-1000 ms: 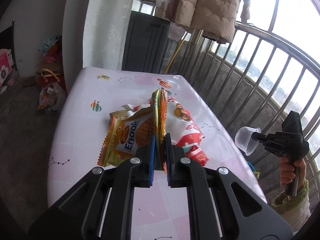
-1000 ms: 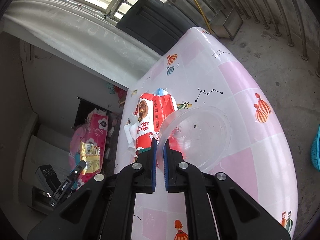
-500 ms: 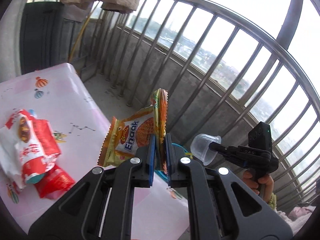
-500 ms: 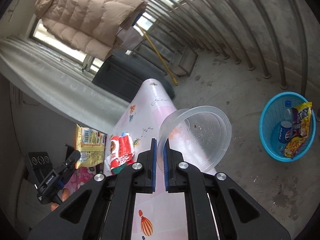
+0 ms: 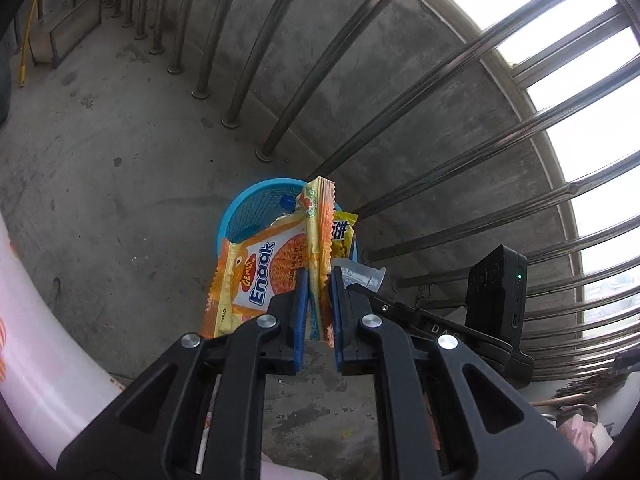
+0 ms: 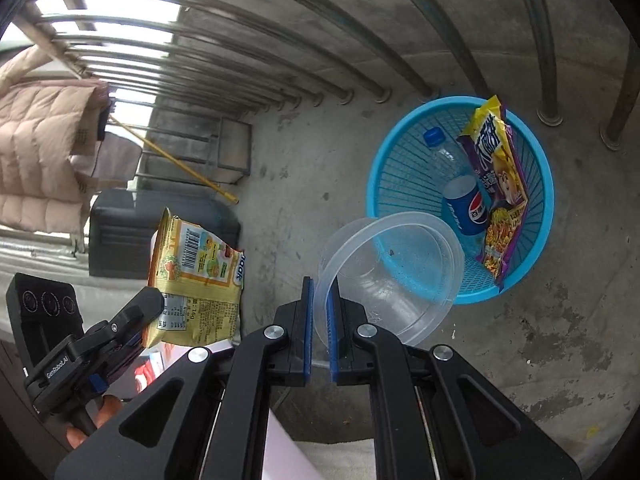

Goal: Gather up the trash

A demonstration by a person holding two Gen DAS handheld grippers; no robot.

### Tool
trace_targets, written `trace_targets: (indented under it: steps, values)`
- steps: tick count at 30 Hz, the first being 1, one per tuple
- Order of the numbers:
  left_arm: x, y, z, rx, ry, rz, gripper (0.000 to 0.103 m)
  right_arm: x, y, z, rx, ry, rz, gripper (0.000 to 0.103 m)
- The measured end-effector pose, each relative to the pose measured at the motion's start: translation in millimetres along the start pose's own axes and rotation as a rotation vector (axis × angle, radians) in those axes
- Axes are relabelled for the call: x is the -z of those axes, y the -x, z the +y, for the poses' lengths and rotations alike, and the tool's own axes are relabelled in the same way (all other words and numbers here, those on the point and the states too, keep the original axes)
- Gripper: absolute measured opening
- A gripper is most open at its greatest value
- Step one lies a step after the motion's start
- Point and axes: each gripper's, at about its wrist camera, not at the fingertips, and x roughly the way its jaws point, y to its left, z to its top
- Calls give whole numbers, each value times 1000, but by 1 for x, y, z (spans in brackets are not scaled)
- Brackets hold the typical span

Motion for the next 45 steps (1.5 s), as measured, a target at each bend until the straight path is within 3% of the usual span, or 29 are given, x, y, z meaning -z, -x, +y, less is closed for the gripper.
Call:
trace_targets:
  steps: [2, 3, 4, 5, 9, 13, 16, 22, 29, 32, 35, 38, 41, 45]
  values:
    - [-13, -25, 4, -28, -5, 8, 16, -15, -19, -13, 27, -25, 11, 10]
    - [-18, -37, 5, -40, -2, 18, 30, -22, -28, -20, 39, -35, 19, 15]
    - [-23, -46, 9, -54, 6, 26, 43, -27, -37, -26, 60, -44, 25, 30]
    - [-26, -53, 11, -66, 13, 31, 45, -31, -44, -32, 92, -53, 23, 46]
    - [-31, -59, 17, -90, 25, 25, 47, -42, -63, -44, 166, -46, 37, 51]
    - [-27, -39, 14, -79, -11, -36, 51, -47, -70, -43, 91, -27, 48, 55]
    - [-25, -16, 12, -92, -36, -99, 54, -52, -86, -42, 6, -9, 90, 72]
    - [-12, 44, 13, -116, -49, -208, 63, -53, -136, -53, 399, 35, 207, 73]
    - [18, 125, 25, -181, -94, -312, 67, -40, -109, -28, 405, 138, 105, 73]
    - [40, 164, 32, -216, -100, -359, 72, -28, -96, 2, 317, 247, 85, 73]
    - [65, 199, 43, -262, -99, -396, 76, -15, -104, 41, 241, 382, 129, 73]
    - [91, 231, 60, -304, -76, -413, 80, 0, -144, 77, 239, 540, 216, 73]
    - [118, 258, 77, -339, -28, -431, 83, 15, -208, 100, 331, 687, 325, 73]
    - [150, 284, 100, -387, 46, -436, 84, 43, -308, 86, 482, 767, 476, 73]
